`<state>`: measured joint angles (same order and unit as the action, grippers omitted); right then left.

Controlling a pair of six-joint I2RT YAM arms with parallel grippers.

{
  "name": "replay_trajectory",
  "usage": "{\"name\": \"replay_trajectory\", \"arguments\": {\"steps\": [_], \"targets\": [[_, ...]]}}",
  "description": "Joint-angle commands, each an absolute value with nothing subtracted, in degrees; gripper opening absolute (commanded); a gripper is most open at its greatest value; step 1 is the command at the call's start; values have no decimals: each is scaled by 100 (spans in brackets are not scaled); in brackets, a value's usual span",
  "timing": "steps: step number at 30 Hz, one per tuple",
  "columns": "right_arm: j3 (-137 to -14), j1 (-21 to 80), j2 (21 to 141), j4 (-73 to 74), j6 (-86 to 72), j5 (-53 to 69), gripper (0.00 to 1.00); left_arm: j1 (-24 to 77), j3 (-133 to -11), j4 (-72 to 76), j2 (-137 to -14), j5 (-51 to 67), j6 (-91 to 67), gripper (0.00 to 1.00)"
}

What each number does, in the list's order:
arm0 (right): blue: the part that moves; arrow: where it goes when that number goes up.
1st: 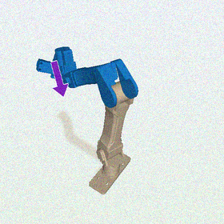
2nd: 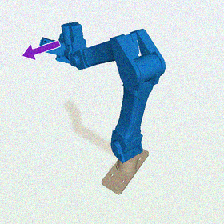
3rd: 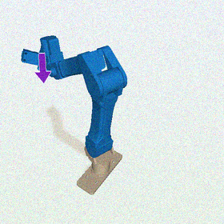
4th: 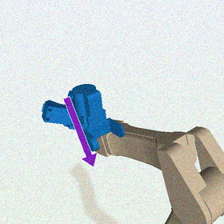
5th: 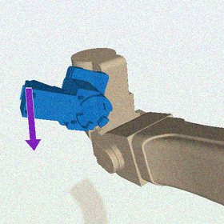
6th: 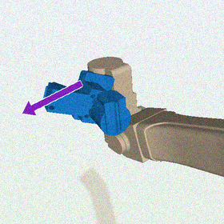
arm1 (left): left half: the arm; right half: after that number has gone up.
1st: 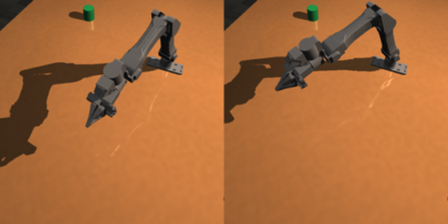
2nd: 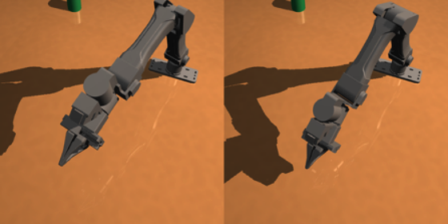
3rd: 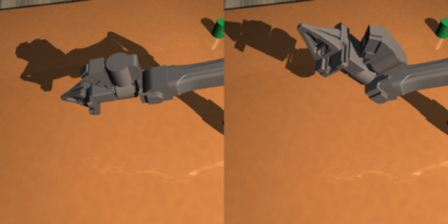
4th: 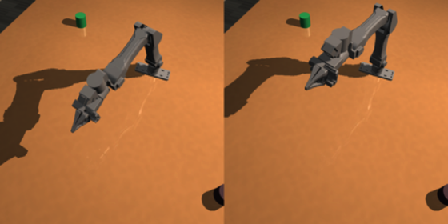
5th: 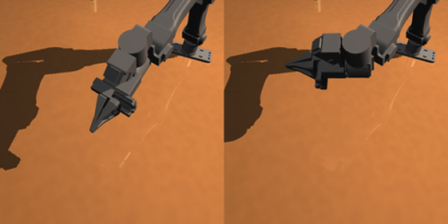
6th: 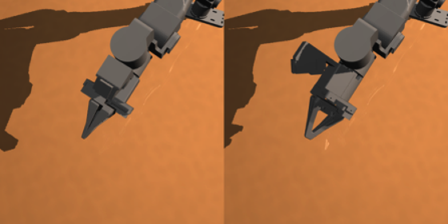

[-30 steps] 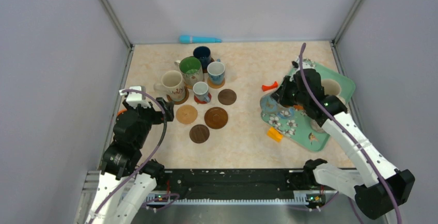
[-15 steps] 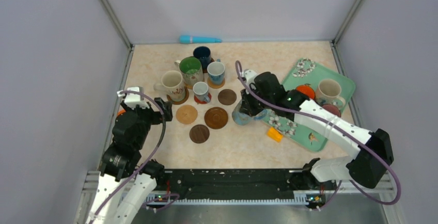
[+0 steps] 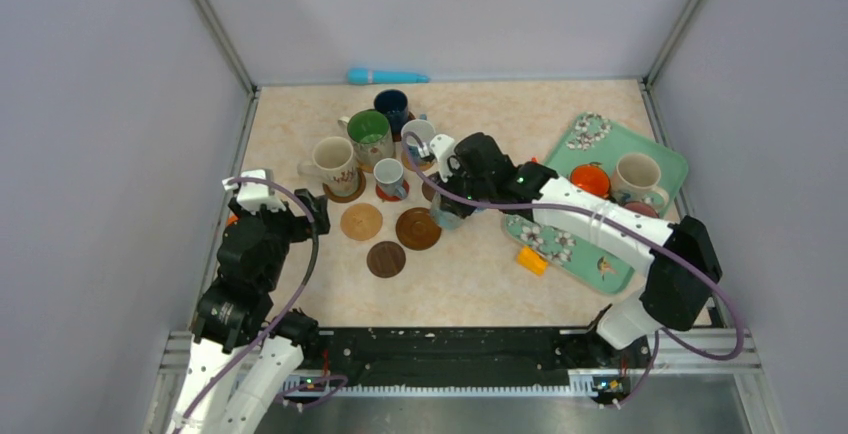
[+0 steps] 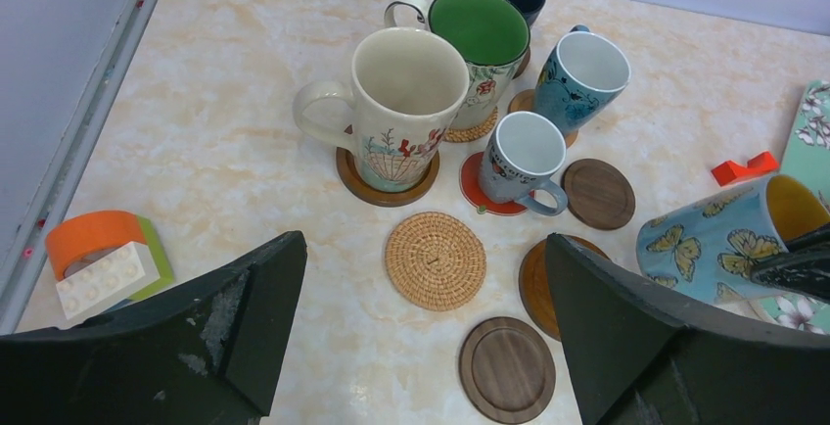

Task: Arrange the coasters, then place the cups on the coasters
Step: Pick up the cup from the tray, then place the cup on the coaster.

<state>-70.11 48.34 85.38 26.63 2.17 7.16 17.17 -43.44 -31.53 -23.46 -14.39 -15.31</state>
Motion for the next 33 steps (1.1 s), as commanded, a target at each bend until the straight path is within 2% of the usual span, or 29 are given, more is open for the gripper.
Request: {"name": "replay_trajectory", "arguments": {"steps": [1,9,16,33], "targets": [[-7804,4896,8664,2017,972,330,0,1687,-4503,-3056,-2327,-1538,-1600,97],[-8521,4903,9279,2335,1490,312,0,1687,-4500,-3067,-2337,-1589,-1600,96],[-8952,4902,9589,2632,1276,726,0,1687,-4492,-3059,-2244,-1687,-1608,97],[-9044,5449,10183,2697,525,726,0,1687,-4518,-3096,-2158,-1912,-1661,97]]}}
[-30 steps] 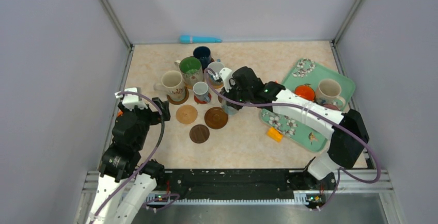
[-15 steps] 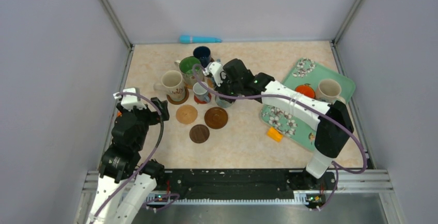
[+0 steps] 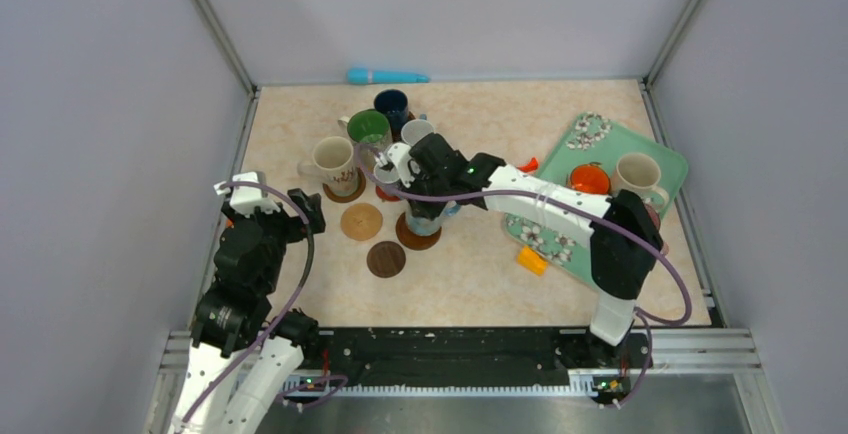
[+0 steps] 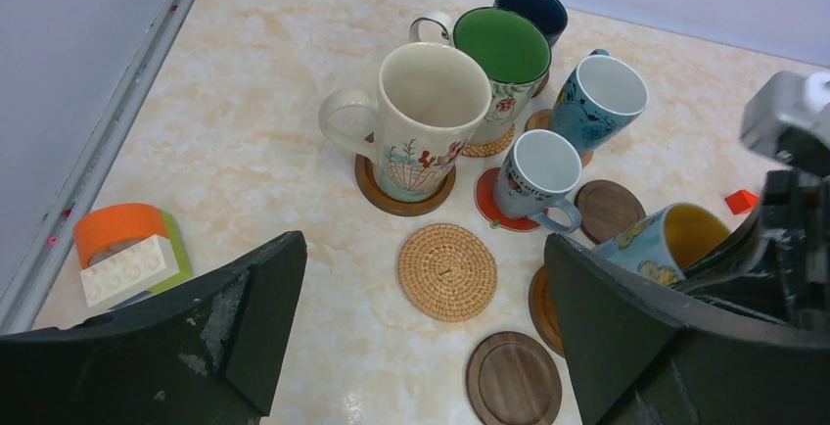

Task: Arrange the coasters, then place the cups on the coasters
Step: Place the cup on the coaster.

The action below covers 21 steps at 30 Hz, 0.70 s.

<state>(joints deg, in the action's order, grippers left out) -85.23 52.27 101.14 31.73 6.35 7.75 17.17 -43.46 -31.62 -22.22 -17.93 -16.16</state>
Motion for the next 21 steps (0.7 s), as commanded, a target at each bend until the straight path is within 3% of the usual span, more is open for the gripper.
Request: {"name": "replay_trajectory", "arguments": {"steps": [1,21], "targets": [[-9080,5472,10233,2724,501,682,0,1685,-4525,-3101,-2162,-1916,-1661,97],[-9368,5802,10728,3048,413,182,0,1687,-4511,-3076,-2167,-1884,-1669,97]]}}
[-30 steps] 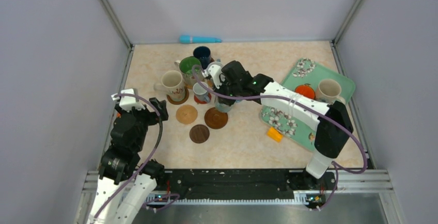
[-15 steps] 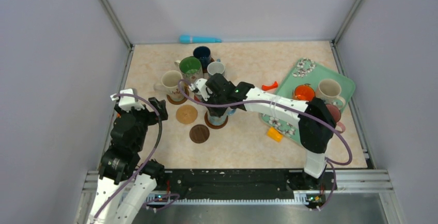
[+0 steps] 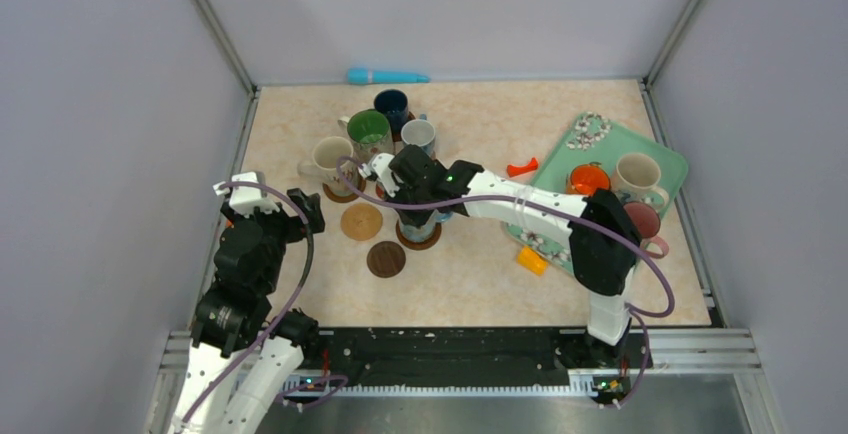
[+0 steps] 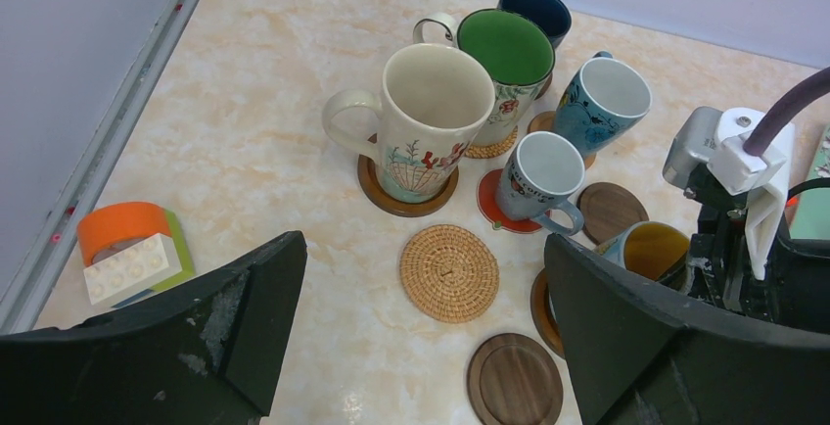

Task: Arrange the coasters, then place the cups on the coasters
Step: Place the cup on the coaster.

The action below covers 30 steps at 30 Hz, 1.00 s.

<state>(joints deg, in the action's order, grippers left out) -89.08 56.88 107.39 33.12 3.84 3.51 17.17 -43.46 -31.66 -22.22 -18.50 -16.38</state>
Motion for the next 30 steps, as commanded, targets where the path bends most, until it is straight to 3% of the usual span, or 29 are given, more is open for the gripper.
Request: {"name": "replay_trajectory", "arguments": {"steps": [1,6,30], "targets": [[-9376,5815,10727,3042,413,170,0,1687,-4514,-3076,-2168,-1880,-1670,97],[-9376,5831,10755,3052,413,138,4,1684,-4513,-3068,-2174,-1864,-1670,96],[-9502,5960,10885,3372,494,-233,5,1687,-4504,-3071,-2190,-1852,-1670,97]]}}
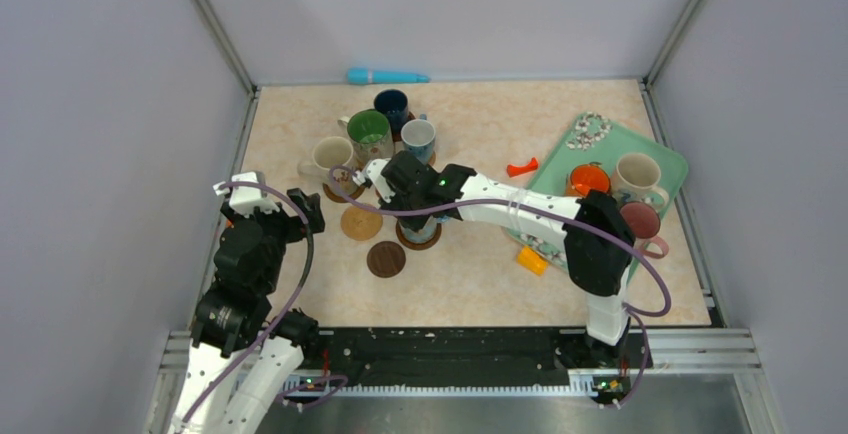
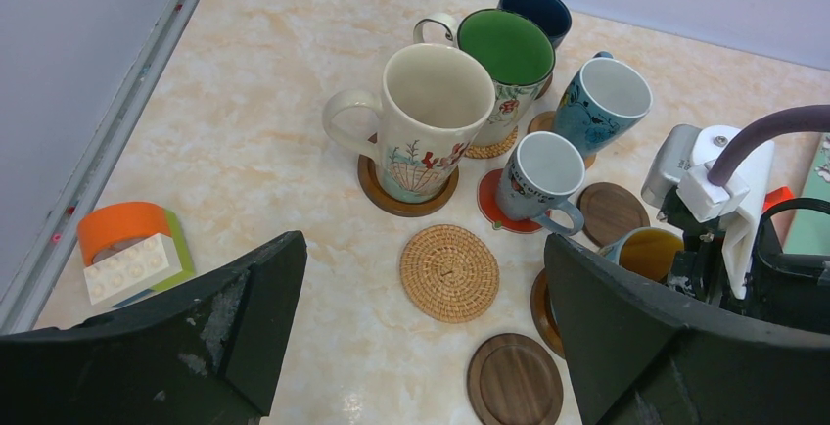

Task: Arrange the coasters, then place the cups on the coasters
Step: Place the cup on the coaster.

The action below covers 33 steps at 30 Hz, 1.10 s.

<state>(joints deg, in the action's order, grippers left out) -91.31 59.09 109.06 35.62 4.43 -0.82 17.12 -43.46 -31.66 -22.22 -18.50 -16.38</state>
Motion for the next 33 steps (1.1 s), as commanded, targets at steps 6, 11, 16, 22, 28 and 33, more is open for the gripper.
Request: {"name": "replay_trajectory", "arguments": {"steps": [6,11,16,22,28,33], "targets": [[-9514,5967,10894,3286,427,-207,23,1680,-4505,-3070,-2182,-1842,-1670,97],[-9570,5968,10778,3187,292,-196,42,1687,-4496,-3066,-2179,-1845,-1665,97],[-9506,5966,10512,3100,46,-256,54,1687,-4482,-3059,-2192,-1797,-1661,97],[-9037,5956,9678,2886,-612,-1226,79,1686,-4483,-3061,-2195,-1769,-1670,99],[-8034,5848,8519,2682,-1238,-2406,99,1687,-4489,-3067,-2268,-1730,-1687,99],[-7164,5367,7419,3022,-2437,-3215,99,1687,-4482,-3071,-2229,-1743,-1696,99]]}}
